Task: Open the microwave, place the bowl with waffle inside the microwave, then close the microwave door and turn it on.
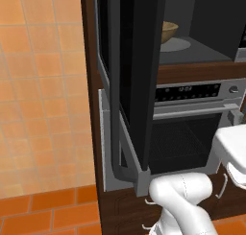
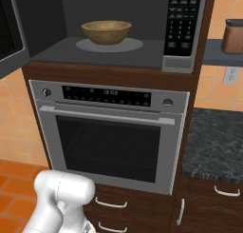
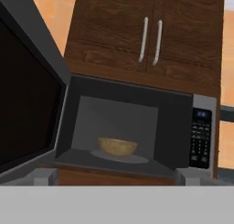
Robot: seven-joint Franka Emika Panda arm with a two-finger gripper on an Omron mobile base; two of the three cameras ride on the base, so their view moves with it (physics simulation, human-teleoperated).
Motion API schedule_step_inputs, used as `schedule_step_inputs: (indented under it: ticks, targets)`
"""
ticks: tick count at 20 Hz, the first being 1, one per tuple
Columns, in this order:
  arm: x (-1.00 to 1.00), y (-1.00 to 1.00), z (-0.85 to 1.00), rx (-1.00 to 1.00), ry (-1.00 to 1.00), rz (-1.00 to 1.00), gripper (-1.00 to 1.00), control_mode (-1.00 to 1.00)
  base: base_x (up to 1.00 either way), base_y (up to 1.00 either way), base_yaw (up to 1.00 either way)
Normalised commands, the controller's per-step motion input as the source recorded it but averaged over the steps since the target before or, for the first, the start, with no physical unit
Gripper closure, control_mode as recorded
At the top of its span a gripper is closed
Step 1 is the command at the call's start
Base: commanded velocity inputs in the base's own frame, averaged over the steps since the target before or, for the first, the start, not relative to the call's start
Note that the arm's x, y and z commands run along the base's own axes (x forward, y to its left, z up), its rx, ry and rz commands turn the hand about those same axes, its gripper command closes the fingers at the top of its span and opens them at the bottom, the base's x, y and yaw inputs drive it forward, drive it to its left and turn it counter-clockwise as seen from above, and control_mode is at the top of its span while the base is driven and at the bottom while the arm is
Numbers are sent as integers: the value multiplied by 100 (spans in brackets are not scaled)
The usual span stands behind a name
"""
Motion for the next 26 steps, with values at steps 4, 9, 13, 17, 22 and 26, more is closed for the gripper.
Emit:
schedule_step_inputs:
  ticks: [4, 9, 13, 17, 22, 26]
  targets:
    - [-16, 24, 0, 0, -14, 0, -100, -100, 0, 0, 0]
    - [0, 17, 0, 0, -6, 0, -100, -100, 0, 0, 0]
    - [0, 22, 0, 0, -2, 0, -100, -100, 0, 0, 0]
    - [-42, 7, 0, 0, -10, 0, -100, -100, 0, 0, 0]
    - [-42, 8, 0, 0, -14, 0, -100, -100, 0, 0, 0]
    - [-34, 35, 8, 0, -14, 0, -100, -100, 0, 0, 0]
